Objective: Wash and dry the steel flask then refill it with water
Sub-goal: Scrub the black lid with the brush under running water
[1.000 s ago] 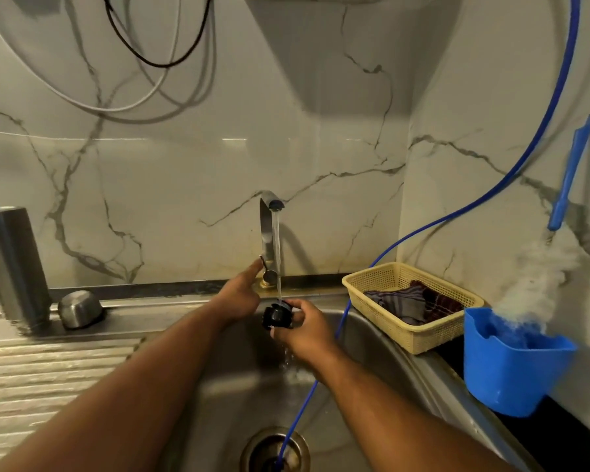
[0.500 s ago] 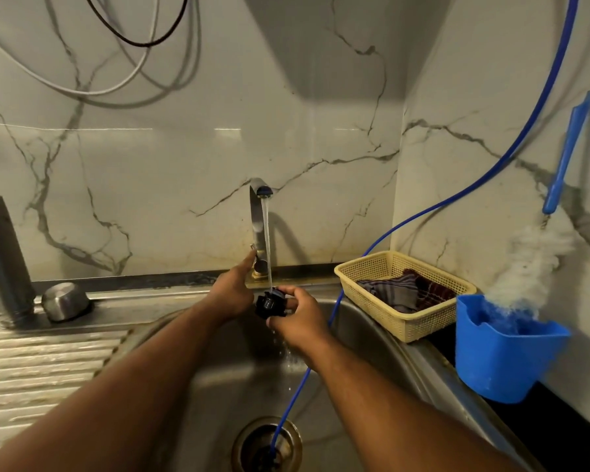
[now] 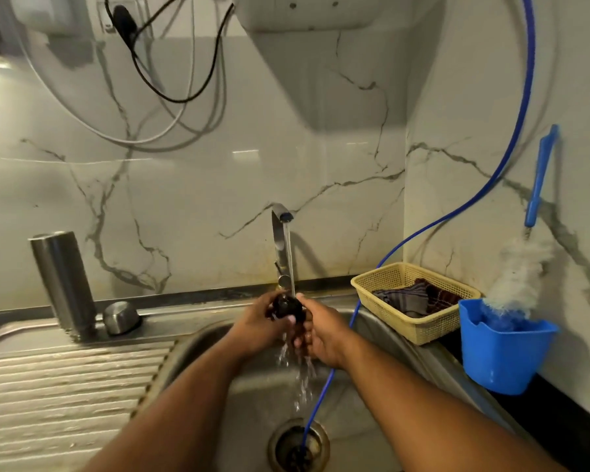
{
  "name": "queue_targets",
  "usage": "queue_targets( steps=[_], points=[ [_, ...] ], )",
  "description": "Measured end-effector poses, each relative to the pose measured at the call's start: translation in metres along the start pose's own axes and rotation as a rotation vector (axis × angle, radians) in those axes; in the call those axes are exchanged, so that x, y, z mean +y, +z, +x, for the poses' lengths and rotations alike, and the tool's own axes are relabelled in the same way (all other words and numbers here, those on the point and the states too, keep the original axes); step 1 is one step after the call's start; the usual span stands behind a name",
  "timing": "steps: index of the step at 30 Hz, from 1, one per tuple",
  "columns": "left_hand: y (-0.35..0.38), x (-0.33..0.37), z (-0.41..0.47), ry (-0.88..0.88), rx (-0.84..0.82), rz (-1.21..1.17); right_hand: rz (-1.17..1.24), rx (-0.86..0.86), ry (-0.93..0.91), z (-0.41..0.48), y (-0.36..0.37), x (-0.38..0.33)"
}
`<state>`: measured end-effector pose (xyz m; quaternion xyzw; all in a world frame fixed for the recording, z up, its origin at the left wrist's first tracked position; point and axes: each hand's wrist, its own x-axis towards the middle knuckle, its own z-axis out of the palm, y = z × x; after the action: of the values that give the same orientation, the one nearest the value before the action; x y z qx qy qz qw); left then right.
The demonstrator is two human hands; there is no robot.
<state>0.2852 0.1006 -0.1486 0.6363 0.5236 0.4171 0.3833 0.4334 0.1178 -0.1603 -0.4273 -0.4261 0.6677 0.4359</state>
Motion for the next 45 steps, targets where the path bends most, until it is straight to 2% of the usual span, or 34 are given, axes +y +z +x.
queue_targets(
  steps=[2, 4, 5, 7, 9, 10, 12, 14, 15, 17, 18, 20, 22, 23, 25, 27, 29, 32, 35, 38, 45],
  points=[
    [-0.001, 0.001, -0.016, -0.001, 0.062, 0.023, -0.053, -0.003, 0.004, -0.013, 0.007, -0.005],
    [0.001, 0.005, -0.029, -0.044, 0.127, -0.086, -0.189, 0.062, 0.012, -0.020, 0.012, -0.006],
    [0.005, 0.005, -0.036, -0.079, 0.138, -0.135, -0.322, 0.115, 0.013, -0.024, 0.014, -0.005],
    [0.014, -0.005, -0.044, -0.169, 0.160, -0.120, -0.742, 0.231, -0.033, -0.024, 0.011, -0.001],
    [0.017, -0.015, -0.052, -0.249, 0.116, 0.007, -1.169, 0.363, -0.204, -0.024, 0.003, -0.004],
    [0.015, -0.017, -0.053, -0.230, 0.104, 0.002, -1.223, 0.415, -0.299, -0.027, 0.003, -0.011],
    [0.006, -0.012, -0.050, -0.104, 0.134, -0.090, -1.130, 0.480, -0.498, -0.037, 0.004, -0.031],
    [-0.002, -0.010, -0.045, -0.026, 0.209, -0.065, -1.086, 0.462, -0.610, -0.050, 0.008, -0.045],
    [-0.003, -0.011, -0.042, -0.018, 0.229, 0.029, -1.167, 0.395, -0.592, -0.057, 0.008, -0.048],
    [0.001, -0.021, -0.041, -0.062, 0.152, 0.263, -1.447, 0.227, -0.420, -0.074, 0.003, -0.045],
    [0.000, -0.024, -0.041, -0.062, 0.141, 0.274, -1.572, 0.163, -0.338, -0.078, 0.001, -0.044],
    [0.004, -0.017, -0.041, 0.011, 0.143, 0.077, -1.670, 0.169, -0.284, -0.094, -0.013, -0.052],
    [0.004, -0.011, -0.042, 0.029, 0.096, -0.188, -1.682, 0.242, -0.352, -0.106, -0.022, -0.072],
    [0.007, -0.009, -0.044, -0.001, 0.039, -0.203, -1.703, 0.284, -0.359, -0.114, -0.028, -0.084],
    [0.014, -0.018, -0.052, -0.108, -0.088, -0.027, -1.793, 0.340, -0.352, -0.131, -0.039, -0.107],
    [0.017, -0.018, -0.056, -0.079, -0.102, -0.019, -1.961, 0.371, -0.319, -0.149, -0.051, -0.132],
    [0.015, -0.009, -0.054, 0.013, -0.057, -0.137, -2.147, 0.331, -0.255, -0.164, -0.061, -0.156],
    [0.020, -0.003, -0.057, 0.035, -0.121, -0.143, -2.380, 0.222, -0.088, -0.179, -0.080, -0.180],
    [0.025, -0.008, -0.058, 0.014, -0.178, -0.134, -2.584, 0.176, 0.183, -0.182, -0.099, -0.186],
    [0.023, -0.007, -0.057, -0.007, -0.175, -0.139, -2.662, 0.182, 0.308, -0.178, -0.114, -0.179],
    [0.024, -0.005, -0.058, -0.111, -0.139, -0.267, -2.707, 0.230, 0.215, -0.182, -0.119, -0.184]
  ],
)
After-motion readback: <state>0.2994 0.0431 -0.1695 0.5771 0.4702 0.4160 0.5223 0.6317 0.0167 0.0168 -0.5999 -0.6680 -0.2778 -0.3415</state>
